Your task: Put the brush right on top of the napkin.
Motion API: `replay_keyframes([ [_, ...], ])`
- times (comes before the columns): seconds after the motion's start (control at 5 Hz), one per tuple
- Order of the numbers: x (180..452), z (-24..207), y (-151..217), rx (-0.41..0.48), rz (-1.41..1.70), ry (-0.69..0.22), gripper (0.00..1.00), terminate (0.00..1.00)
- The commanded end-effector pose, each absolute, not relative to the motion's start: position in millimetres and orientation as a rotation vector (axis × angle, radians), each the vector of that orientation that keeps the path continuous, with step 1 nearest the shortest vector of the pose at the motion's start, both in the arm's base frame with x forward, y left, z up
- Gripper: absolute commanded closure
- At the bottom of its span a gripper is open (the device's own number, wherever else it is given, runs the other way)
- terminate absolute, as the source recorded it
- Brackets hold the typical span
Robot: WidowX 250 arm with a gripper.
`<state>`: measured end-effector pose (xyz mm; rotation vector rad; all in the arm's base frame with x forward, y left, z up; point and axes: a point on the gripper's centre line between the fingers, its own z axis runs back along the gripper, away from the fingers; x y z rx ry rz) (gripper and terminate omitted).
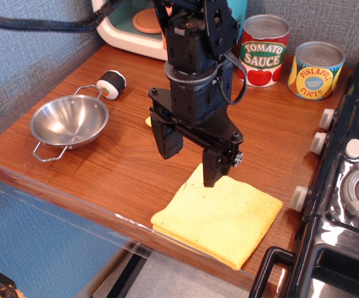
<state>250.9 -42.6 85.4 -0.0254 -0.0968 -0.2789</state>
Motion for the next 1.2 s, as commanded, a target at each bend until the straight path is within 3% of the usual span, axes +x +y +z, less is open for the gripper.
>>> replay_keyframes([
  [0.0,251,85,-43,-0.025,-0.279,-0.097,0.0,0.0],
  [0.2,267,87,-25,-0.008,-0.218,-0.106,0.0,0.0],
  [0.6,318,96,54,0.097,-0.028,-0.122,0.0,0.0],
  [1.0,337,84,98,0.074,0.09,-0.098,0.0,0.0],
])
